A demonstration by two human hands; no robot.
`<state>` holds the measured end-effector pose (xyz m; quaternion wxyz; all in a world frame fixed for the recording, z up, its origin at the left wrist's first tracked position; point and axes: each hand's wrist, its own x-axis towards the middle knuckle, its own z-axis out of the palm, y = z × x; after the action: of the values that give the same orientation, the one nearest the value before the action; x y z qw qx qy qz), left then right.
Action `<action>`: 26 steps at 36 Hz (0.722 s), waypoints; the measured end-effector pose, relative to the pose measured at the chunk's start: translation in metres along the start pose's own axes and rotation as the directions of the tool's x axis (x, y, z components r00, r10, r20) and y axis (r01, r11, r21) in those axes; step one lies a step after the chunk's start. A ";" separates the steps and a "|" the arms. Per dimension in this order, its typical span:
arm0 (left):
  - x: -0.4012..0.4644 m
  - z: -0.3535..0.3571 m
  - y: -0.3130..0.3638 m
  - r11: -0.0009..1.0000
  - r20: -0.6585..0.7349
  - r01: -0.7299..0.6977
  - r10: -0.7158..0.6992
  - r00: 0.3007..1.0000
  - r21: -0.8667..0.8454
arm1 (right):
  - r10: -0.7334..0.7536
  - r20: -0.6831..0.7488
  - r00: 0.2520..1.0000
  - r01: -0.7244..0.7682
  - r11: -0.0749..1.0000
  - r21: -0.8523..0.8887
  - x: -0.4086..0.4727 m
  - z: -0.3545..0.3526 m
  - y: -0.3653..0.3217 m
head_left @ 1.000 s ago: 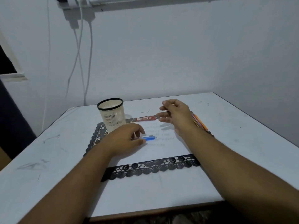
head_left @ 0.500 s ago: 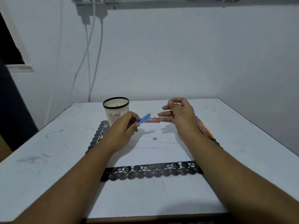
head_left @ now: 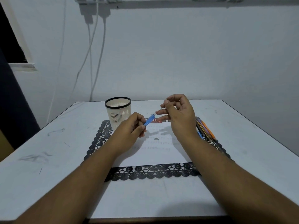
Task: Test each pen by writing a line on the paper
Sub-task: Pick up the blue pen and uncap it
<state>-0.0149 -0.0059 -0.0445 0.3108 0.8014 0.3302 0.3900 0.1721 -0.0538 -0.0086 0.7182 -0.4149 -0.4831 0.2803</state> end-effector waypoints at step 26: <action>0.000 0.001 -0.001 1.000 0.008 0.000 0.000 1.000 -0.008 | -0.060 0.059 0.996 0.066 0.992 -0.106 -0.006 0.002 0.003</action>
<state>-0.0145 -0.0051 -0.0455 0.3153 0.8019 0.3273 0.3879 0.1683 -0.0569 -0.0138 0.6897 -0.4297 -0.5302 0.2422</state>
